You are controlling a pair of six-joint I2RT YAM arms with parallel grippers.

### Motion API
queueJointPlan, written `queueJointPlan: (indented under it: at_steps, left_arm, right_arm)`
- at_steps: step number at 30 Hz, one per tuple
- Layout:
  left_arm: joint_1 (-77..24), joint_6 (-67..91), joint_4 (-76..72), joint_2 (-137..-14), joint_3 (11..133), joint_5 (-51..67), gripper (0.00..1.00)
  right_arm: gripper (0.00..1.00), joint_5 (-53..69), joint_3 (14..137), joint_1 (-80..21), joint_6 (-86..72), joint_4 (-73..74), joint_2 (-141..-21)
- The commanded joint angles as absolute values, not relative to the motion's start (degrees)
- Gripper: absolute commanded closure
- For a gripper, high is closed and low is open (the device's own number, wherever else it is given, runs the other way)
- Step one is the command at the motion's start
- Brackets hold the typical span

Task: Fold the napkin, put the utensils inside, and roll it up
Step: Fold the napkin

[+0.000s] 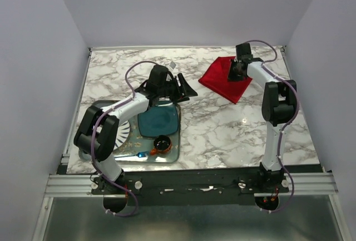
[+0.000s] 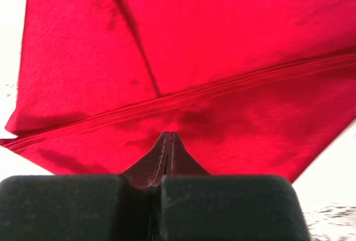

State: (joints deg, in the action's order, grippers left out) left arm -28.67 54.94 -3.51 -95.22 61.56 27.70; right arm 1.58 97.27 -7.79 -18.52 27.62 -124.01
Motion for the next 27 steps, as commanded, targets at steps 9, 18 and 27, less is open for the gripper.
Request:
queueJointPlan:
  at_steps: [9,18,27]
  left_arm:
    - [-30.50,56.25,-5.27,-98.44,66.44,29.18,0.34]
    - [-30.50,56.87,-5.62,-98.26,67.41,29.44,0.34]
    - [-30.50,56.60,-6.06,-97.82,66.45,29.27,0.34]
  right_arm:
    - [0.99,3.51,103.09,-8.79,-17.67,33.57,-128.14]
    - [0.99,2.81,107.84,-8.79,-16.01,39.72,-130.17]
    - [0.46,-8.95,99.23,-12.65,3.12,32.79,-117.70]
